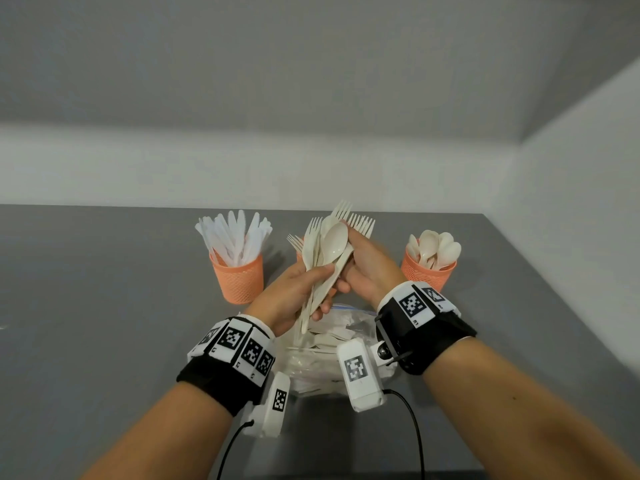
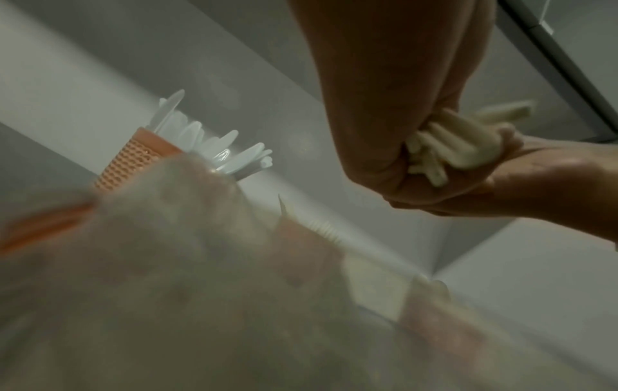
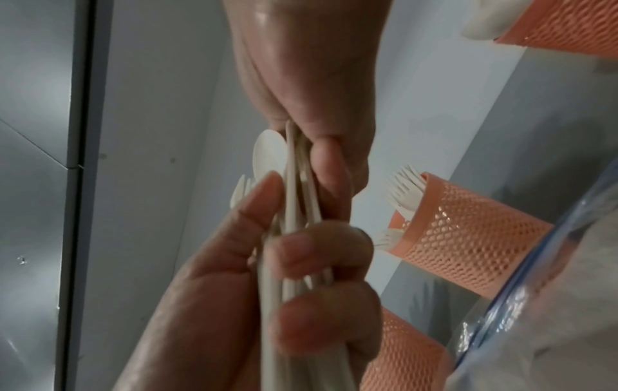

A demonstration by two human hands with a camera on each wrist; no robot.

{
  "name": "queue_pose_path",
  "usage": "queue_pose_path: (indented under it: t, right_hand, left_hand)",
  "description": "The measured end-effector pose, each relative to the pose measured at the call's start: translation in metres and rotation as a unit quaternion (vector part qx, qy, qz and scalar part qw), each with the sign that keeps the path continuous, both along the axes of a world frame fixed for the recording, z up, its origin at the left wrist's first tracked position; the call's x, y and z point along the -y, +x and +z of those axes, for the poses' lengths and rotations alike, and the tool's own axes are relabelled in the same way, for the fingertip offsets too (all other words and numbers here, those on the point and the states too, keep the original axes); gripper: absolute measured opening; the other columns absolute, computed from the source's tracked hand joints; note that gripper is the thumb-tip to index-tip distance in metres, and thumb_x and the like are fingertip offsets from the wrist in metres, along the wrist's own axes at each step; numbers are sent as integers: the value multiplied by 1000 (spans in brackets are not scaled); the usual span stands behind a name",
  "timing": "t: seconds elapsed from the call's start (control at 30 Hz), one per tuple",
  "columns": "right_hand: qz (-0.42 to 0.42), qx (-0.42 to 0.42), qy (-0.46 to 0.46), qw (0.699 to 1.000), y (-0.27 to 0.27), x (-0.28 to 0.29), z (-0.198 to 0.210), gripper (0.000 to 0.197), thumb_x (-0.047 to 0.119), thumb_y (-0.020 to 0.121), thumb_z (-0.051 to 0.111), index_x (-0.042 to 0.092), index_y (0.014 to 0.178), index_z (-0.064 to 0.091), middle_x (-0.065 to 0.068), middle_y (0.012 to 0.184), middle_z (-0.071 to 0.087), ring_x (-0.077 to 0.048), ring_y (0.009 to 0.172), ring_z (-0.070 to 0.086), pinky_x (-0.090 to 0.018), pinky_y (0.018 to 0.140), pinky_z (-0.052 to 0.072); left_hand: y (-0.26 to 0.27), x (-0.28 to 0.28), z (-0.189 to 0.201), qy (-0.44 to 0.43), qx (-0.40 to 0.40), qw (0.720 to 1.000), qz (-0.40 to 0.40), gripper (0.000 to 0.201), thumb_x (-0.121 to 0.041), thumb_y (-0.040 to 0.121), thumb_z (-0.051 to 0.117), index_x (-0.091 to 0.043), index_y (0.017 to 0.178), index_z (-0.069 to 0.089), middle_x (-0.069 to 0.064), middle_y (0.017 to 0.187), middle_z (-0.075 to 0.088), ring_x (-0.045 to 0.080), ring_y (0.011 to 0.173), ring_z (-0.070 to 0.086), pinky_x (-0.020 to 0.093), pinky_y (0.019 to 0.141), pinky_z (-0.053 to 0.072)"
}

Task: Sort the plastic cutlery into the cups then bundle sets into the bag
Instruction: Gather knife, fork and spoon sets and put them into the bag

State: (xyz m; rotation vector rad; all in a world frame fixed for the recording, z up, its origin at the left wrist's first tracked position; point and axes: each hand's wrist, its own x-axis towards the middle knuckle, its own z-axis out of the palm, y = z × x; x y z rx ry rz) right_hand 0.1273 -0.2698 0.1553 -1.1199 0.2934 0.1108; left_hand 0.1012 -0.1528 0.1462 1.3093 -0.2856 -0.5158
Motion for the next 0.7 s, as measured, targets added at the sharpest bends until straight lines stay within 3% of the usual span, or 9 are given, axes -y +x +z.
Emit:
queue_pose_path:
  t: [0.07, 0.13, 0.23, 0.37, 0.47, 0.53, 0.63, 0.7]
  right_hand:
    - [-36, 12, 4, 999, -1, -1, 4, 52, 44, 85, 57, -1, 111, 58, -26, 97, 53, -38, 84, 51, -41, 58, 41]
    - [-49, 22, -6, 999, 3, 1, 4, 36, 38, 93, 50, 5, 101, 60, -22, 82, 61, -31, 66, 62, -32, 46, 46]
    - [-56, 47, -40, 997, 9, 1, 4, 18, 23, 94, 49, 10, 91, 61, -14, 79, 62, -26, 68, 63, -28, 48, 50]
    - [-102, 68, -31, 992, 12, -2, 4, 22, 20, 98, 43, 5, 97, 58, -8, 71, 59, -20, 62, 61, -26, 52, 51]
    - [-110, 77, -18, 991, 16, -1, 6, 25, 15, 98, 41, 7, 82, 58, -5, 61, 62, -17, 51, 63, -26, 46, 52]
    - [-119, 76, -12, 990, 20, -1, 6, 25, 14, 98, 41, 8, 82, 58, -7, 65, 62, -17, 53, 63, -30, 53, 55]
    - [-145, 90, 2, 985, 25, 0, 9, 20, 14, 99, 39, 6, 97, 57, -14, 86, 63, -23, 74, 63, -40, 80, 54]
    - [-163, 105, 27, 981, 31, 5, 13, 19, 12, 99, 36, 7, 97, 54, -13, 84, 64, -21, 73, 64, -40, 79, 54]
  left_hand:
    - [-1, 2, 0, 16, 15, 1000, 14, 18, -20, 98, 42, -14, 94, 58, 7, 76, 67, 13, 43, 52, 20, 35, 38]
    - [-2, 4, -2, 31, 44, 998, 35, 13, -22, 98, 42, -18, 99, 55, 12, 81, 63, 14, 46, 55, 21, 37, 40]
    - [1, 4, -8, 45, 84, 993, 65, 14, -24, 96, 47, -18, 107, 51, 21, 90, 58, 15, 48, 57, 23, 40, 44]
    - [4, 6, -8, 39, 97, 989, 107, 17, -26, 98, 43, -17, 106, 55, 19, 83, 63, 21, 55, 63, 32, 52, 55]
    - [11, 2, -6, 7, 60, 986, 158, 22, -18, 98, 41, -13, 97, 62, 11, 79, 70, 25, 67, 67, 36, 63, 56]
    - [20, -4, -7, 20, 48, 983, 174, 24, -18, 97, 43, -8, 102, 64, 9, 88, 72, 24, 79, 67, 37, 73, 55]
    - [28, -7, -8, 4, 17, 981, 192, 29, -18, 98, 41, 0, 111, 60, 15, 98, 69, 24, 85, 67, 35, 80, 53]
    - [32, -10, -8, -22, -5, 978, 206, 24, -15, 99, 39, -1, 101, 59, 15, 90, 68, 21, 79, 67, 36, 79, 56]
